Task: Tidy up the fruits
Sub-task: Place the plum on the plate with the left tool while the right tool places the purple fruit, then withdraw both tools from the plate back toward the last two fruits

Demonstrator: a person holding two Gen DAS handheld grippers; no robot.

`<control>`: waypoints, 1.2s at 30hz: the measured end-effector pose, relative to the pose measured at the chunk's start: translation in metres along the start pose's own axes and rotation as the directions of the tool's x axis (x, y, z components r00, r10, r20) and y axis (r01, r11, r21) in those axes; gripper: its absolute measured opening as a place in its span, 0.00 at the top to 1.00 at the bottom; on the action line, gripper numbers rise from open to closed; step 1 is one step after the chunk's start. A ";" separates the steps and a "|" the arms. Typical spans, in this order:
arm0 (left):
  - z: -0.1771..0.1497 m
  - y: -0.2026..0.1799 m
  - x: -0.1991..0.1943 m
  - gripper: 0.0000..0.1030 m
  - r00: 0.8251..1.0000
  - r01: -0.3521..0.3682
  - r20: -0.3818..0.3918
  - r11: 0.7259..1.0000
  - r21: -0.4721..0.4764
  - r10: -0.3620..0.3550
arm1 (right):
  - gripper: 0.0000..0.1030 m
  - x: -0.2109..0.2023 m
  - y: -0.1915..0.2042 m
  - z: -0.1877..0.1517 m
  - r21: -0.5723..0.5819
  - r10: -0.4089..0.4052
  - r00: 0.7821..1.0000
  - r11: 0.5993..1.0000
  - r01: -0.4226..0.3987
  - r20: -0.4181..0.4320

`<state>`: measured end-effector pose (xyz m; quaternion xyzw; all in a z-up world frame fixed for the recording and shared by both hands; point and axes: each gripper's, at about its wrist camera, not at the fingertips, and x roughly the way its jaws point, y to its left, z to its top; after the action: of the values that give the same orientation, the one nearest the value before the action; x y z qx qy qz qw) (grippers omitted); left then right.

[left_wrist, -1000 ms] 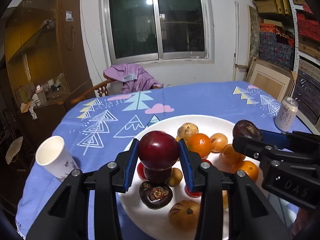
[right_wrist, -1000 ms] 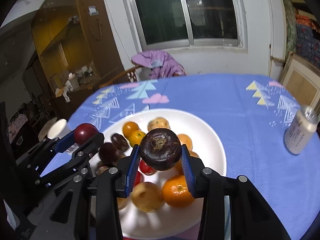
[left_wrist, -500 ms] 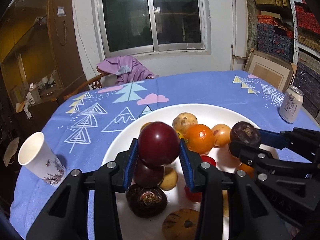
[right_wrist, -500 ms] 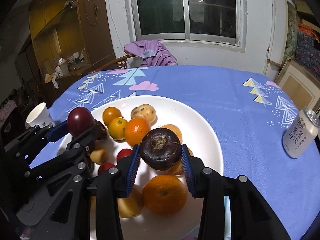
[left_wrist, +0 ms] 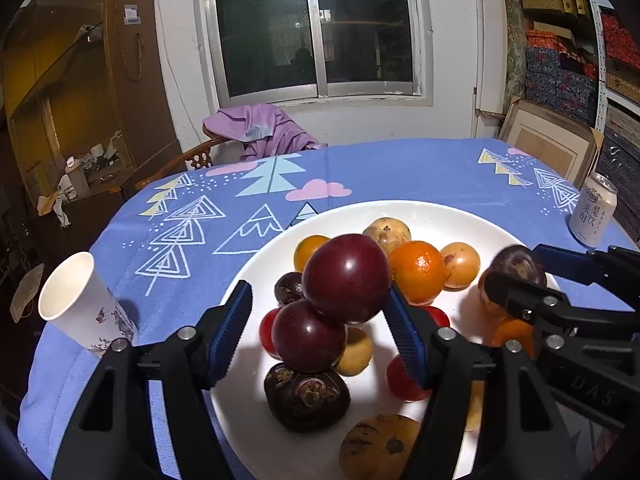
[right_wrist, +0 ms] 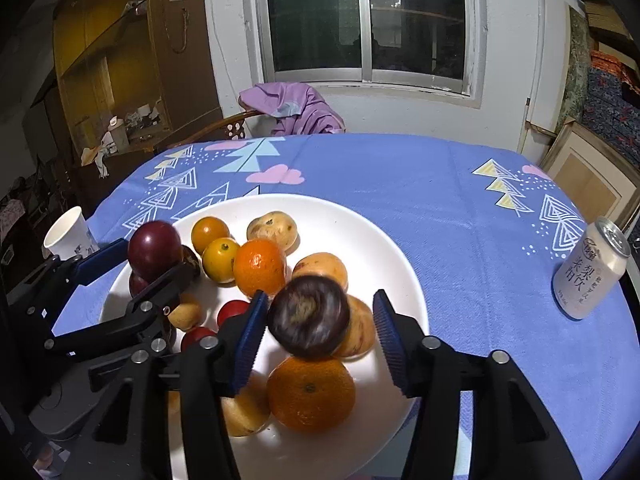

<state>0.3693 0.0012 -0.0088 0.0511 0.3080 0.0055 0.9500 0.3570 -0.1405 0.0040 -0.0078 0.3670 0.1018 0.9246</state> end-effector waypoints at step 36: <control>-0.111 0.084 -0.169 0.04 1.000 -0.001 0.001 0.973 -0.232 0.001 | 0.10 -0.187 -0.023 -0.130 0.209 0.134 0.960 0.960 -0.188 0.244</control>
<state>0.1695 0.0878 0.0088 -0.0599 0.3045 0.0419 0.9497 0.1410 -0.2086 0.0346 0.1412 0.2674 0.1341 0.9437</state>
